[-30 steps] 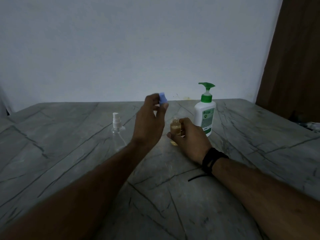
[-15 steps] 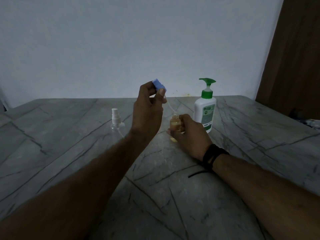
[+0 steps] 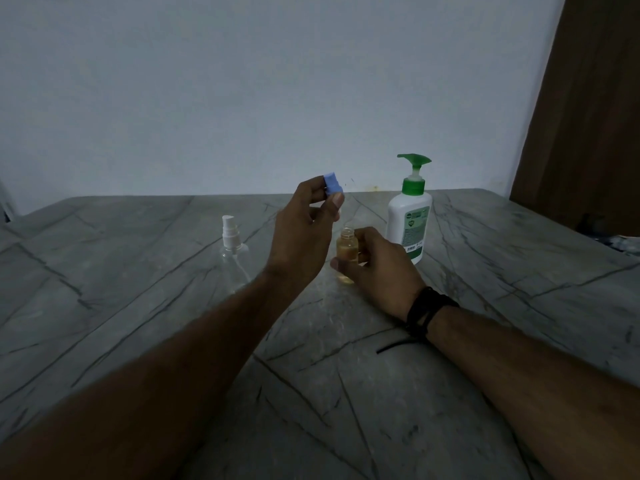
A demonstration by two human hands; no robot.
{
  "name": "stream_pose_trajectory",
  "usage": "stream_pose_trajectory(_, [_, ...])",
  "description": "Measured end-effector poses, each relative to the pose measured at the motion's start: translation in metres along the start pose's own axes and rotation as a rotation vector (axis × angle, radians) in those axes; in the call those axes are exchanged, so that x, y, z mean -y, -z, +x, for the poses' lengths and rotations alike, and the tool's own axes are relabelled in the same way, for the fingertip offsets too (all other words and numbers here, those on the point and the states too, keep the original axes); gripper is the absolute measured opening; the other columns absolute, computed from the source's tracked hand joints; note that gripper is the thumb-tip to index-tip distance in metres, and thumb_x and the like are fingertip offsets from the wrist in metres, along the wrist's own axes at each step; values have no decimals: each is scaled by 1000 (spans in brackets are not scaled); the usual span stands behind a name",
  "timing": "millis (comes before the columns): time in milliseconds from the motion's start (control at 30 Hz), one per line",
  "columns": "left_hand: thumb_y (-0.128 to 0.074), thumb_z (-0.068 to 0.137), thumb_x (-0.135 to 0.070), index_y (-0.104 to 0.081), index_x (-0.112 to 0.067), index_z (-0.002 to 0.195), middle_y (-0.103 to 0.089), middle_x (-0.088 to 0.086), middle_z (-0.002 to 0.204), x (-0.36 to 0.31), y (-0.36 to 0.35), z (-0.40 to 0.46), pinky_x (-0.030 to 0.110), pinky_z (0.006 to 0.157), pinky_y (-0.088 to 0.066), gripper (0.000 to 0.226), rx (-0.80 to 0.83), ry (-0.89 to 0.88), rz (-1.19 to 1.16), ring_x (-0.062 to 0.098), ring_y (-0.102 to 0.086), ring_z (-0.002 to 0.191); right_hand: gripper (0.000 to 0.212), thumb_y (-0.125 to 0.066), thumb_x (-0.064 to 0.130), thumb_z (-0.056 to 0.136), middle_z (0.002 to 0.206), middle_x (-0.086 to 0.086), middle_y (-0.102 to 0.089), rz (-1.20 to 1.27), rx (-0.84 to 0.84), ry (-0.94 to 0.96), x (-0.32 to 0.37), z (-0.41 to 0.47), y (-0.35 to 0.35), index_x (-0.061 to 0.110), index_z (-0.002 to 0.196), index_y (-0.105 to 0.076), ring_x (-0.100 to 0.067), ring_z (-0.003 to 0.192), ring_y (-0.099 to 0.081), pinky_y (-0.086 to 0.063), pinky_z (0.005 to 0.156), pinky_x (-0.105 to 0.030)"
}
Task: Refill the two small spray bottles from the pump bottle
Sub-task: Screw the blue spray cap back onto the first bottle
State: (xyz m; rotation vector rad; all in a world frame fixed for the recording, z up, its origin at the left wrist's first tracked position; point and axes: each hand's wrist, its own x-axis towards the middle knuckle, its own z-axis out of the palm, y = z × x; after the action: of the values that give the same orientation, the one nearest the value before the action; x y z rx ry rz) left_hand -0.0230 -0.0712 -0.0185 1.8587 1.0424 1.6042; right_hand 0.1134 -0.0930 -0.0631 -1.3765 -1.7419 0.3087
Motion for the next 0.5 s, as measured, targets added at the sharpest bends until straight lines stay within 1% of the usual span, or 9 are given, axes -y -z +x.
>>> stream_pose_trajectory(67, [-57, 96, -29, -55, -22, 127, -63, -13, 109, 2, -1, 0, 29, 77, -56, 32, 19, -11, 18, 3, -63, 86, 46, -70, 41, 89, 115, 4, -68, 8, -1, 7, 0, 0, 0, 18, 125, -54, -10, 98, -64, -53, 88, -30])
stream_pose_trajectory(167, [-58, 96, -31, -56, -23, 128, -60, -18, 107, 6, -2, -3, 7, 75, -47, 34, 77, -7, 86, -5, -59, 90, 45, -70, 41, 89, 113, 4, -69, 21, 9, 12, 0, 0, 0, 18, 124, -55, -9, 97, -65, -53, 87, -28])
stream_pose_trajectory(200, [-58, 95, -31, -56, -22, 128, -60, -18, 107, 8, -2, -4, 1, 73, -43, 34, 89, -1, 101, -6, -58, 91, 45, -70, 41, 89, 113, 4, -69, 26, 10, 13, 0, 0, 0, 18, 124, -55, -9, 97, -65, -53, 88, -29])
stream_pose_trajectory(233, [-59, 95, -31, -57, -22, 127, -61, -17, 107, 10, -3, -4, -1, 72, -41, 34, 97, 3, 111, -6, -57, 91, 45, -70, 42, 88, 113, 4, -70, 32, 7, 14, 0, -1, 0, 19, 124, -55, -9, 98, -65, -53, 88, -30])
stream_pose_trajectory(367, [-60, 94, -32, -59, -20, 126, -66, -11, 112, 17, -4, -5, -1, 73, -40, 34, 119, -3, 154, -2, -59, 95, 47, -70, 42, 88, 115, 2, -70, 34, 6, 9, -1, 0, 0, 18, 125, -55, -11, 100, -66, -53, 90, -32])
stream_pose_trajectory(500, [-59, 94, -32, -58, -17, 128, -65, -10, 113, 20, -4, -7, -3, 73, -39, 37, 143, -3, 181, 2, -59, 99, 48, -69, 42, 88, 117, 1, -69, 22, 2, 6, -1, -1, 0, 17, 126, -54, -12, 101, -66, -54, 90, -34])
